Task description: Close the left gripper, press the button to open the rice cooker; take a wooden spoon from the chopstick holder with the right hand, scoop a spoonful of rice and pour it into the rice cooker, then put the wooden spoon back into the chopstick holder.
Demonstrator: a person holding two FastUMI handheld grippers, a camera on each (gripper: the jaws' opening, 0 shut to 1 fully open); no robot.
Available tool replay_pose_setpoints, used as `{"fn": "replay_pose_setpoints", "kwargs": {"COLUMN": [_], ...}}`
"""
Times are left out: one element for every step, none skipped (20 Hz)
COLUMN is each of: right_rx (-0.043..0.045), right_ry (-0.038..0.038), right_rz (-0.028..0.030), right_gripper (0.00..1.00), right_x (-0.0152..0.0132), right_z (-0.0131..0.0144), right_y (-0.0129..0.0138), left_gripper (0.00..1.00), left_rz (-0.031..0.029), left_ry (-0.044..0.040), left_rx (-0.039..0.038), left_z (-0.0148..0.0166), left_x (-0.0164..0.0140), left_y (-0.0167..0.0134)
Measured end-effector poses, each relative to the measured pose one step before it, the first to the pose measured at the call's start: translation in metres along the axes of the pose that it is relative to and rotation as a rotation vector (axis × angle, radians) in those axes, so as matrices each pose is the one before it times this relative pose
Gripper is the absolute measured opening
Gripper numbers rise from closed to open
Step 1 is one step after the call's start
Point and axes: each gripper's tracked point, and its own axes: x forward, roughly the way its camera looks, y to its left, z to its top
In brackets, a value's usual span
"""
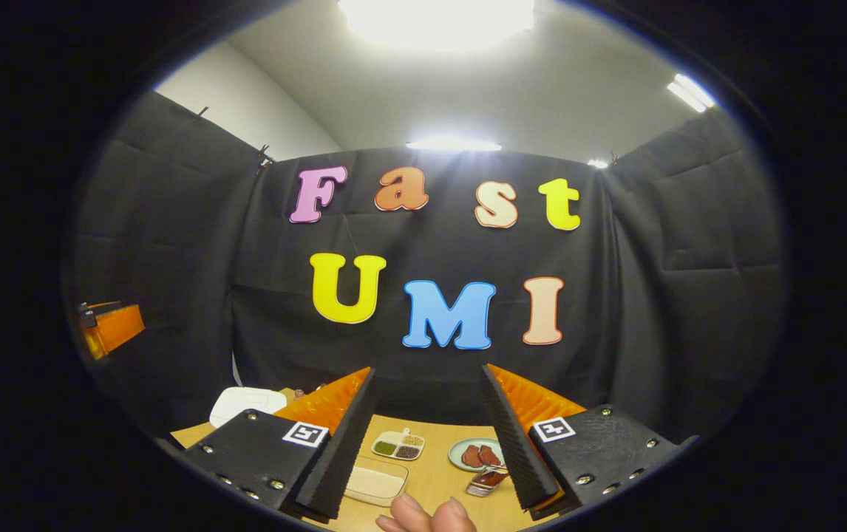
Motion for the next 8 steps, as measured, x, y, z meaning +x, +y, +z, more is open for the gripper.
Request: {"fn": "replay_pose_setpoints", "kwargs": {"right_rx": [0.0098, 0.00858, 0.00562, 0.00198, 0.00166, 0.00327, 0.00454, 0.00577], "right_ry": [0.00074, 0.00396, -0.00109, 0.00054, -0.00079, -0.00107, 0.00053, -0.00077], "right_rz": [0.00809, 0.01061, 0.00599, 0.00188, 0.00339, 0.00364, 0.00421, 0.00505], "right_gripper": [0.86, 0.85, 0.85, 0.85, 0.85, 0.85, 0.85, 0.85], "right_x": [0.00004, 0.00031, 0.00037, 0.0011, 0.00165, 0.00235, 0.00194, 0.00177], "right_z": [-0.00155, -0.00169, 0.00006, 0.00032, 0.00026, 0.00129, -0.00019, 0.00066], "right_y": [-0.00246, -0.00196, -0.00342, -0.00432, -0.00285, -0.00056, -0.00001, 0.00219], "left_gripper": [0.87, 0.86, 0.86, 0.86, 0.86, 0.86, 0.86, 0.86], "left_rz": [0.00465, 0.00766, 0.00586, 0.00613, 0.00417, 0.00256, 0.00338, 0.0074], "left_ry": [0.00393, 0.00193, -0.00314, -0.00446, -0.00248, -0.00417, -0.00245, 0.00267], "left_rx": [0.00977, 0.00981, 0.0046, 0.00059, -0.00036, 0.00086, 0.0052, 0.00509], "left_z": [-0.00148, -0.00034, 0.00247, 0.00283, 0.00077, 0.00095, -0.00091, -0.00127], "left_x": [-0.0025, -0.00014, -0.00214, -0.00102, -0.00285, -0.00074, -0.00114, 0.00058], "left_y": [-0.00282, -0.00123, -0.00148, -0.00225, -0.00154, -0.0015, 0.00152, 0.00254]}}
